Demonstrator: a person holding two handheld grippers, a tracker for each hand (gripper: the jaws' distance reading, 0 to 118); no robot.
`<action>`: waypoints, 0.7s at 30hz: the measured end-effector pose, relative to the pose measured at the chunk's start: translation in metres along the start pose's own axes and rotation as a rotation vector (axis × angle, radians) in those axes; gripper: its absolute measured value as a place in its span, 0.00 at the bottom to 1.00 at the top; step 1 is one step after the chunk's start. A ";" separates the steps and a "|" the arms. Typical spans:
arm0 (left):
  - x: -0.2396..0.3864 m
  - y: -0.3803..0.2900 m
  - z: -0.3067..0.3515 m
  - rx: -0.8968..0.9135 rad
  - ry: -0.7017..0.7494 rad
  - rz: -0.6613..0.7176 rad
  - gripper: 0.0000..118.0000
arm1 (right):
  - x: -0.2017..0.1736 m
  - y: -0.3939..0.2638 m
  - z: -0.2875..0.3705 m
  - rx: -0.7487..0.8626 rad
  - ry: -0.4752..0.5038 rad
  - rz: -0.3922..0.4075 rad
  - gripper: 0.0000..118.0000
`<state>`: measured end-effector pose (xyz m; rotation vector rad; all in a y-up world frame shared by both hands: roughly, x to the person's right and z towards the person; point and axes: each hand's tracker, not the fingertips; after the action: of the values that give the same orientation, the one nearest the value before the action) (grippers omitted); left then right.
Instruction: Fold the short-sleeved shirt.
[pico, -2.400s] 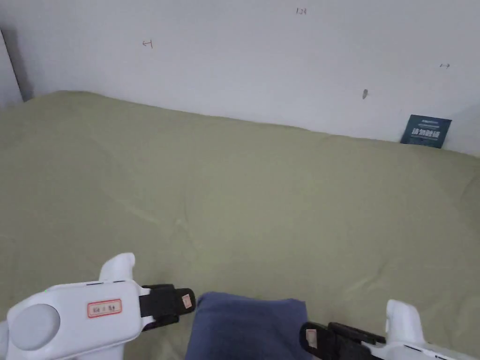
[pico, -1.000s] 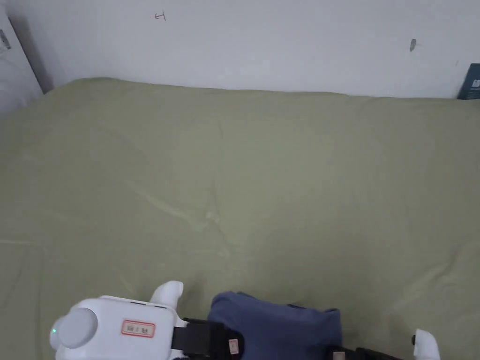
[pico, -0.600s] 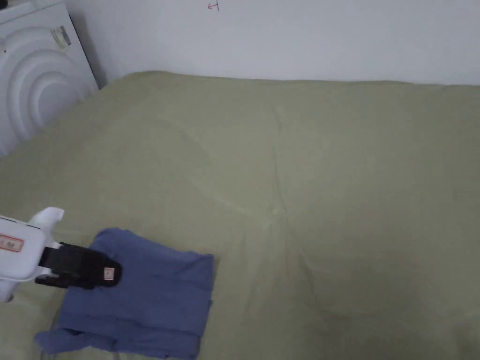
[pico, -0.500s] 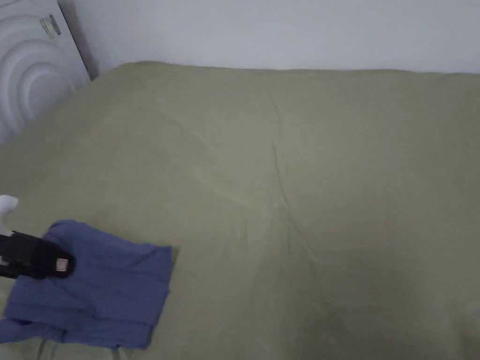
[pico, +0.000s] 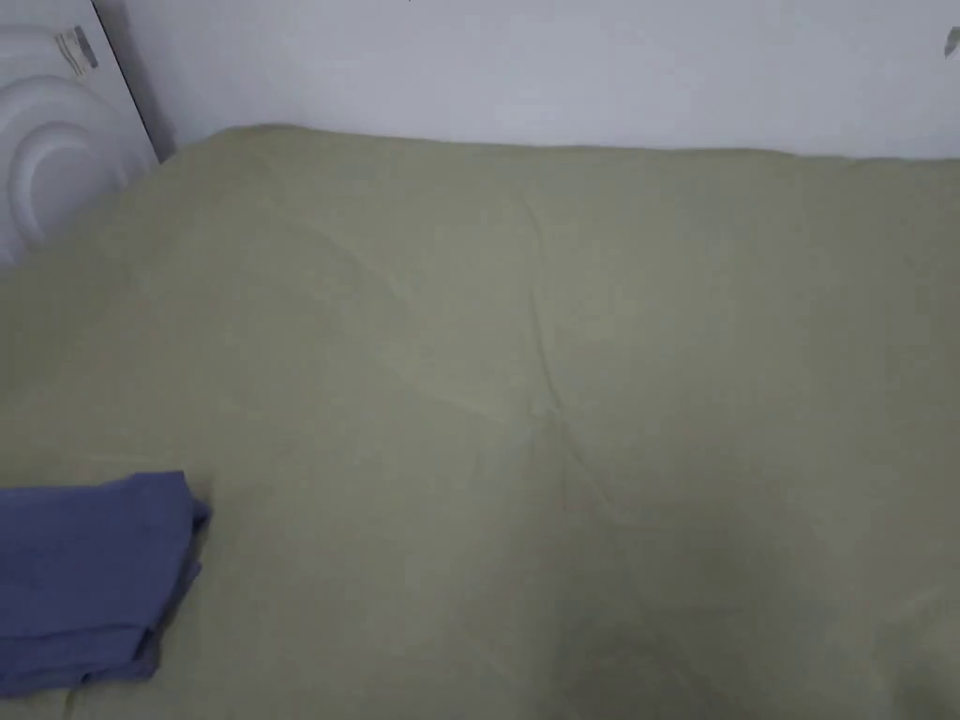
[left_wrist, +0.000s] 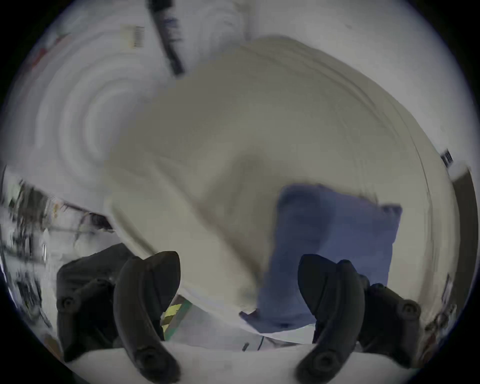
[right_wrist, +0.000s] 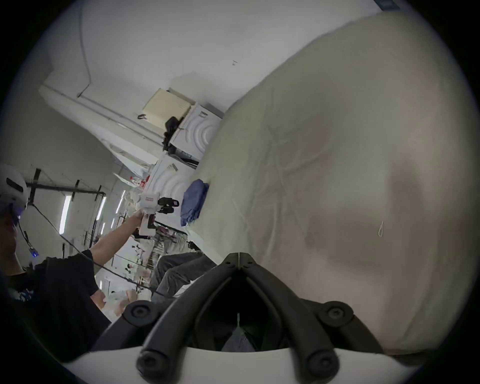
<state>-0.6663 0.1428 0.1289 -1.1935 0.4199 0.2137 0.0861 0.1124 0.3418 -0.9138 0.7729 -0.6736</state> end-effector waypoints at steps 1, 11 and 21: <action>-0.007 0.005 0.022 0.067 0.027 0.039 0.81 | -0.008 0.001 0.007 0.017 0.002 0.029 0.00; 0.173 -0.167 0.282 0.680 -0.493 0.022 0.03 | -0.066 0.015 0.087 0.229 -0.153 0.259 0.00; 0.388 -0.314 0.309 0.739 -0.548 -0.322 0.01 | -0.103 0.028 0.120 0.355 -0.591 0.453 0.00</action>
<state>-0.1345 0.2943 0.3261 -0.4266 -0.1788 0.0833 0.1318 0.2574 0.3944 -0.5363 0.2928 -0.1114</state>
